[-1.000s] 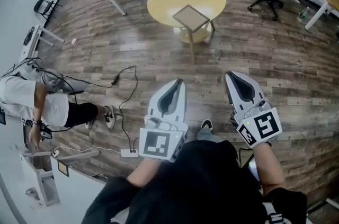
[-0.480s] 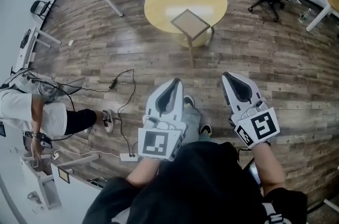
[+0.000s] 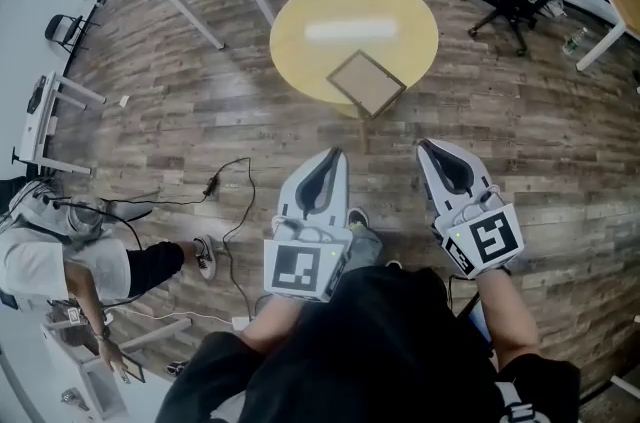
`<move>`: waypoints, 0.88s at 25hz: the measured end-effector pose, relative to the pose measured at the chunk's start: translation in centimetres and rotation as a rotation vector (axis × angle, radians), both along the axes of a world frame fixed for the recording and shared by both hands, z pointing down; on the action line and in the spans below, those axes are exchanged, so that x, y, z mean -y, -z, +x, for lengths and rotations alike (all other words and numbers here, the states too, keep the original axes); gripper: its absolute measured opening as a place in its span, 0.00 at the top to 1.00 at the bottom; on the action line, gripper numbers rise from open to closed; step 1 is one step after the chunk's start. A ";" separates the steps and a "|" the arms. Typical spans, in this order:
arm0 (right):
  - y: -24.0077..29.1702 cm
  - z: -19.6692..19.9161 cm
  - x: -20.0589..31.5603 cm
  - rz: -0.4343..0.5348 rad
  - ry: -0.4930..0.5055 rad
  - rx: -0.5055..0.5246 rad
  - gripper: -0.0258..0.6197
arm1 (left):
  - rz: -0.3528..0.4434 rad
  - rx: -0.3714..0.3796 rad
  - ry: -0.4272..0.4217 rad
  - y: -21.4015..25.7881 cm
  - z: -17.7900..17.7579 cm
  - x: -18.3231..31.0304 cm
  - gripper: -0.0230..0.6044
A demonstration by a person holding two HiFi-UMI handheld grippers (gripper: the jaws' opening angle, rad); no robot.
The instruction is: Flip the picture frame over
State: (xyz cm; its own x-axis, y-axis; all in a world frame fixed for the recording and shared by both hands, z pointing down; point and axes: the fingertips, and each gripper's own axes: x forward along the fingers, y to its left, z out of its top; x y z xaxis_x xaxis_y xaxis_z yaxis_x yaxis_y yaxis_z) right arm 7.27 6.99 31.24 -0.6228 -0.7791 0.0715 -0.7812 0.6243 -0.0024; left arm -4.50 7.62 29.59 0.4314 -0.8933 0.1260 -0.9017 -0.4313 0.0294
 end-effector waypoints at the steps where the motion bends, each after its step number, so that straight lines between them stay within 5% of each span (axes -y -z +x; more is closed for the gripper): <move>1: 0.0 -0.5 1.1 0.000 0.001 -0.007 0.93 | 0.003 -0.006 -0.004 0.0 -0.4 1.1 0.92; 15: -1.3 -6.6 10.9 0.018 0.036 -0.154 0.93 | -0.029 -0.036 -0.027 -2.1 -5.6 11.9 0.92; 22: -3.7 -6.3 14.1 0.066 0.094 -0.379 0.93 | -0.033 -0.031 -0.037 -2.9 -4.2 16.0 0.92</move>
